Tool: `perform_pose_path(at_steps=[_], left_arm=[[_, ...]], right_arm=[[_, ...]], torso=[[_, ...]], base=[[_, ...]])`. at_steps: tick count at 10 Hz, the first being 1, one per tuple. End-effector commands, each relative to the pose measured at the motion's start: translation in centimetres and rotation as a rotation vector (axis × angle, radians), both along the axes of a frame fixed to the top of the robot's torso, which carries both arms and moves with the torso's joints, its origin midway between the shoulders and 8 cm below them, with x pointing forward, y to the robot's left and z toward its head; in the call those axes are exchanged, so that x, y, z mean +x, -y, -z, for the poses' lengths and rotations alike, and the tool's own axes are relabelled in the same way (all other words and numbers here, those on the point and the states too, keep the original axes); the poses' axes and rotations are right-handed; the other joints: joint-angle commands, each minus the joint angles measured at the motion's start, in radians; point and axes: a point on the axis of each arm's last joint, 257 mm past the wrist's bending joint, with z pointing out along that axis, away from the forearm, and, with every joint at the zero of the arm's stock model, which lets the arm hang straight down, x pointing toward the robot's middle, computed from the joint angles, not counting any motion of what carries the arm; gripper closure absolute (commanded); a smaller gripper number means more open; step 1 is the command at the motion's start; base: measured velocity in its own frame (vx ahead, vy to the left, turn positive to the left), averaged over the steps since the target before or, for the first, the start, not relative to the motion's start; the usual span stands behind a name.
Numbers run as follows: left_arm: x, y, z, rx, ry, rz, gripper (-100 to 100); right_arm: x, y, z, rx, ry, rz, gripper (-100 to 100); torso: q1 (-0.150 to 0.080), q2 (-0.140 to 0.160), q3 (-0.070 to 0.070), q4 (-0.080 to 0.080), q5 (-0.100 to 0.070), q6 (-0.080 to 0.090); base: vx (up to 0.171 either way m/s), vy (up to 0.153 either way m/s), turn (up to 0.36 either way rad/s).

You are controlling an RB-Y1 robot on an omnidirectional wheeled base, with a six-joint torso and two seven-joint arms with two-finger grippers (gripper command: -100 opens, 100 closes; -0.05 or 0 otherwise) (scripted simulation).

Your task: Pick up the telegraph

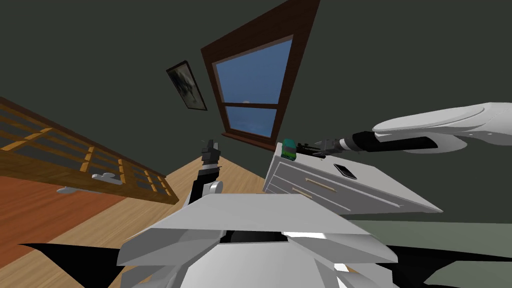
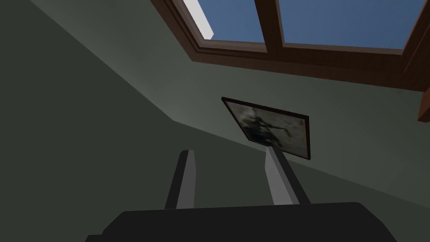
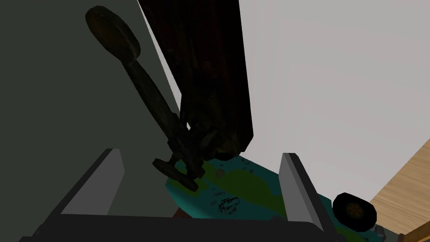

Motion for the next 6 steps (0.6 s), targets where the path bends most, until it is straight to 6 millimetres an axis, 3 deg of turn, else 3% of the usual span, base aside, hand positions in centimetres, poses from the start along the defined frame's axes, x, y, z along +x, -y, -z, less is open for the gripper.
perform_pose_path(at_steps=[1, 5, 6], left_arm=[[0.0, 0.0, 0.0, 0.0, 0.0, 0.0, 0], [0.0, 0.0, 0.0, 0.0, 0.0, 0.0, 0], [0.0, 0.0, 0.0, 0.0, 0.0, 0.0, 0]], right_arm=[[-1.2, 2.2, 0.1, -0.062, -0.038, 0.025, -100], [-4.9, 7.5, 0.1, -0.193, -0.138, 0.089, -100], [-5.2, 8.0, 0.1, -0.203, -0.148, 0.095, -100]], torso=[[0.0, 0.0, 0.0, 0.0, 0.0, 0.0], [0.002, -0.002, -0.001, 0.0, 0.001, 0.0], [0.002, -0.003, -0.002, -0.001, 0.001, -0.001]], base=[[0.027, 0.029, 0.249], [0.038, 0.038, 0.19], [0.035, 0.026, 0.125]])
